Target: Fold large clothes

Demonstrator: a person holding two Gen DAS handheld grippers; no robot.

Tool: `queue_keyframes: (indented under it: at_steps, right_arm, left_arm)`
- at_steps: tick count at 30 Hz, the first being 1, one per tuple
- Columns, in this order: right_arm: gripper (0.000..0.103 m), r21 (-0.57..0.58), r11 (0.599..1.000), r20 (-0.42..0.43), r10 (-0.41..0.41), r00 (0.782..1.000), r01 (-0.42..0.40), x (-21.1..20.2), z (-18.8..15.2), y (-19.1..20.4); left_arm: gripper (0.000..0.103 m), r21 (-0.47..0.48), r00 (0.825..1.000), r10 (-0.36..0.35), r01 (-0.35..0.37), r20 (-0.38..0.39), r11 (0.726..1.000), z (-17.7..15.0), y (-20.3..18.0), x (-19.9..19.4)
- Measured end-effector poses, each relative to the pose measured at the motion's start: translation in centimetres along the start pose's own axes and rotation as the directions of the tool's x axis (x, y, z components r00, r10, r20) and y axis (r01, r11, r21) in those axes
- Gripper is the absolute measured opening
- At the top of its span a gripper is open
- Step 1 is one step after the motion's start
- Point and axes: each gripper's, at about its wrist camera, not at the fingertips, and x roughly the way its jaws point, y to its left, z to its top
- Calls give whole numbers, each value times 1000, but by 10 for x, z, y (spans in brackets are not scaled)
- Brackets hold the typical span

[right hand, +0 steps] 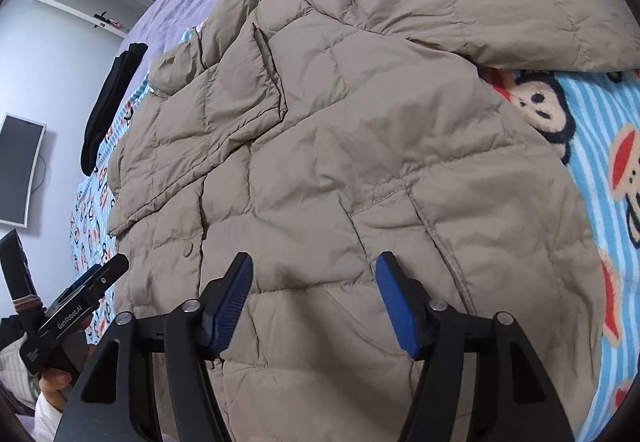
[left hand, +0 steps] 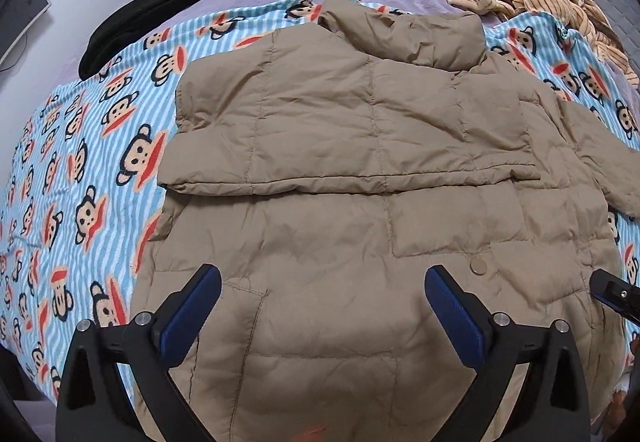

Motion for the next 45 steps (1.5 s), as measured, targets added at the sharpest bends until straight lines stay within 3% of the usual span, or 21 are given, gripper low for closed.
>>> queue_keyframes:
  at_steps: [4,5,19,29,34,38,41,45]
  right_arm:
    - [95,30,999,45,20,999,-21,-5,-11,2]
    - [103,42,999,50,32,998,-34,-5,-13,2]
    - [103,147,984,-3,105,994,-103,-16,-52,24]
    - [103,259,960,-2,109,994,-105,-33,-65,-9]
    - [103,266,959,31,88,996,-93,-49,-38,-47]
    - [103,315,942,74,98,992,-116,-64,1,-94]
    - [103,331,939,124,59,991,-97,-80,34,-132]
    - [103,410,905,175,43,984,-112,-94,70,-188]
  left_arm:
    - [102,7,1000,-8,8,-26,1000,-6,7,4]
    - [102,5,999,-18,18,-28,1000,-8,9,3]
    - [102,44,992,-121,123,-43,991,-27,20,-23]
    - [102,52,990,-121,125,-76,991,-35,-3,-22]
    - [102,40,991,-118,121,-61,992,-16,-42,-24]
    - [102,45,988,-140,144,-70,989,4,-88,-19]
    - [102,72,986,-151,156,-71,985,15,-124,-16]
    - [102,100,984,-162,169,-79,980,27,-166,-11]
